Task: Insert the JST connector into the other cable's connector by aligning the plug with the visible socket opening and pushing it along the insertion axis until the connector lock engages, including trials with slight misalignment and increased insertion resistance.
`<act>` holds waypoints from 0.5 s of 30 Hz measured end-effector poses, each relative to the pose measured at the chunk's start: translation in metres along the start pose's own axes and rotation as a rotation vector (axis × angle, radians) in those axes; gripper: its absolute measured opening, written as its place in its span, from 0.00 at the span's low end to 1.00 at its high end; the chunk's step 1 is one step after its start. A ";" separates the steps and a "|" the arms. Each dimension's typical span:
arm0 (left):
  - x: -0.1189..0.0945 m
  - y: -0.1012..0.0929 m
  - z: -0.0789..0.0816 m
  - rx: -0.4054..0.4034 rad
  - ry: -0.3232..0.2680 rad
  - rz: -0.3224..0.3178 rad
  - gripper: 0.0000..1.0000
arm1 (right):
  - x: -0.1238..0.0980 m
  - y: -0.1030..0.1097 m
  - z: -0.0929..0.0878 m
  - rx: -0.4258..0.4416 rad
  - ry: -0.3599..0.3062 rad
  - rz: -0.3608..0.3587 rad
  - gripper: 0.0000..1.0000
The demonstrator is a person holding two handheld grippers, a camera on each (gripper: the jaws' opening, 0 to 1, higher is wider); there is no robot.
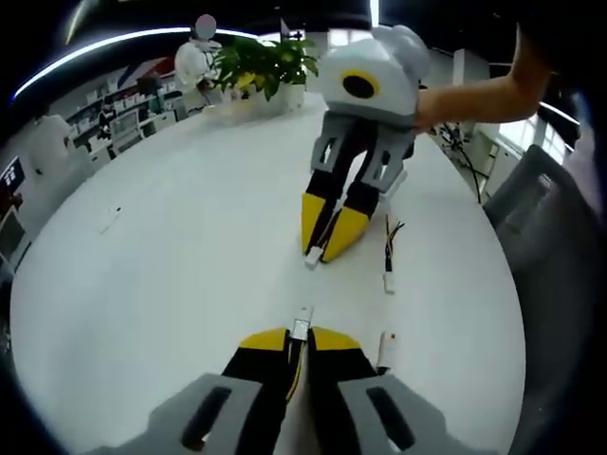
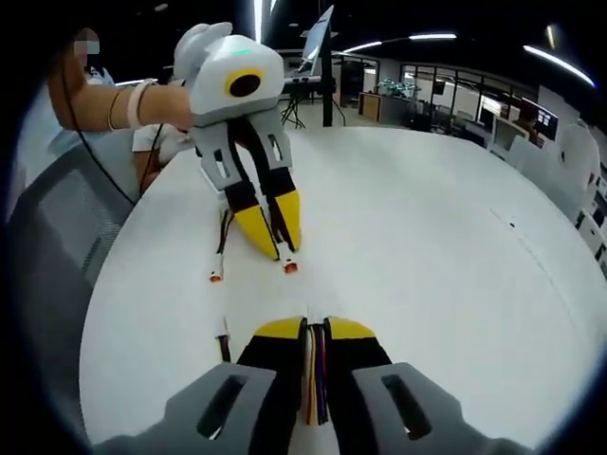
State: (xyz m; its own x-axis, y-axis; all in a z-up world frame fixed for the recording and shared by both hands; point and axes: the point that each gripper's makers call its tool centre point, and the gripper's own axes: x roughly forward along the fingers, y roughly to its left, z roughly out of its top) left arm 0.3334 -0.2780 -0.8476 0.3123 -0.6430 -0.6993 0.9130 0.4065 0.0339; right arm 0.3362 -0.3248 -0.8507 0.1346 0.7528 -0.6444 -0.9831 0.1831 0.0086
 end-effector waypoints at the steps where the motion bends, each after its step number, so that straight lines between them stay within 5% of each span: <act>1: 0.000 0.001 0.000 -0.002 -0.001 0.002 0.00 | 0.000 0.001 0.000 -0.001 0.001 0.003 0.04; 15: -0.003 0.002 0.005 0.014 -0.008 0.018 0.00 | -0.009 0.004 0.011 -0.050 -0.031 0.013 0.04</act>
State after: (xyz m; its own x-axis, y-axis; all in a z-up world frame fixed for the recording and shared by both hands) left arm 0.3354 -0.2786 -0.8423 0.3310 -0.6407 -0.6928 0.9107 0.4091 0.0568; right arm 0.3320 -0.3237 -0.8369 0.1249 0.7745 -0.6202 -0.9896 0.1418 -0.0221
